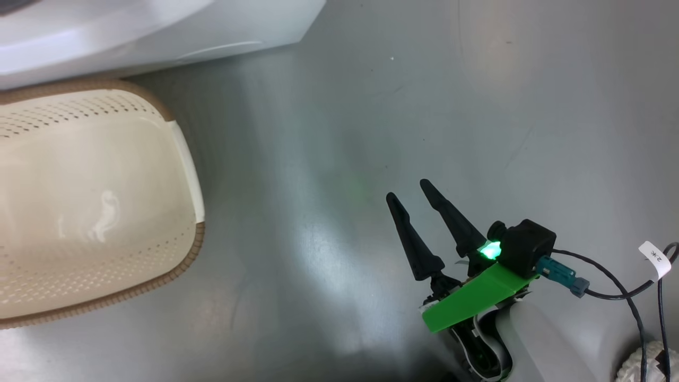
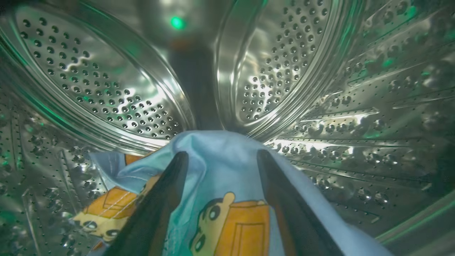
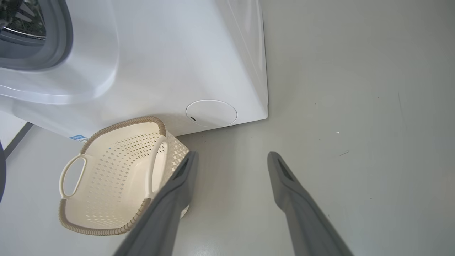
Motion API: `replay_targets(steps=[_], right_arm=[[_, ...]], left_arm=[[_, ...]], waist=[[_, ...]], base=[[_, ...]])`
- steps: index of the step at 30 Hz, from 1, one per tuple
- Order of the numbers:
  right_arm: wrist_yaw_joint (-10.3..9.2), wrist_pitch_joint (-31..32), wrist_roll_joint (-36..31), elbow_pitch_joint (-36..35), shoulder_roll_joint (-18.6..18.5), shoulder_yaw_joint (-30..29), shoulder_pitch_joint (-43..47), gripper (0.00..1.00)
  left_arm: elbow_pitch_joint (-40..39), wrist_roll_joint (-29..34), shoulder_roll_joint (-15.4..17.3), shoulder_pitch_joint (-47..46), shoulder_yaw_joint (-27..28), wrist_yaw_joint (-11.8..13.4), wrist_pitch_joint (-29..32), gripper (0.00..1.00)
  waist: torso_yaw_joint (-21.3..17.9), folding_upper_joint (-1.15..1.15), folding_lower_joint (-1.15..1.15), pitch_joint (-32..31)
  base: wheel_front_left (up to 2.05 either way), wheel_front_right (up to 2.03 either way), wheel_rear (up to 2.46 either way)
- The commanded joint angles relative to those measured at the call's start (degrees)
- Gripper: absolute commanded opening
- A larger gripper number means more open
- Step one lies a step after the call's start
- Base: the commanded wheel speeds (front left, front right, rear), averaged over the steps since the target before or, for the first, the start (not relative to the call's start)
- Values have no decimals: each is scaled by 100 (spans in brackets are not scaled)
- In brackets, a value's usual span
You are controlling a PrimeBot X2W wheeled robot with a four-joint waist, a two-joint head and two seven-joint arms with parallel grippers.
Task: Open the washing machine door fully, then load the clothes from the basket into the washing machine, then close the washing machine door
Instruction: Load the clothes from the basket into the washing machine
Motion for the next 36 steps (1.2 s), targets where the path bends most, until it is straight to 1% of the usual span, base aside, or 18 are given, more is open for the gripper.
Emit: replay_targets(steps=[1, 14, 23, 29, 36], right_arm=[[17, -27, -15, -72, 30, 105, 98, 100], [17, -27, -172, 70, 30, -115, -39, 100], [17, -27, -176, 163, 30, -174, 0, 100], [17, -27, -209, 206, 30, -247, 77, 100], [17, -27, -303, 274, 30, -370, 193, 100]], left_arm=[[-160, -13, 231, 147, 11, 1, -26, 100], [-586, -228, -14, 1001, 200, -13, -29, 100], [-925, -329, -127, 1642, 330, -28, -29, 100], [-1352, -346, -222, 2225, 456, -33, -29, 100], [-1930, -350, -425, 2954, 660, 14, -29, 100]], waist=[[60, 0, 0, -71], [350, 0, 0, -500], [479, 0, 0, -875], [544, 0, 0, -1192], [643, 0, 0, -1634]], base=[[0, 0, 0], [0, 0, 0], [0, 0, 0], [0, 0, 0], [0, 0, 0]])
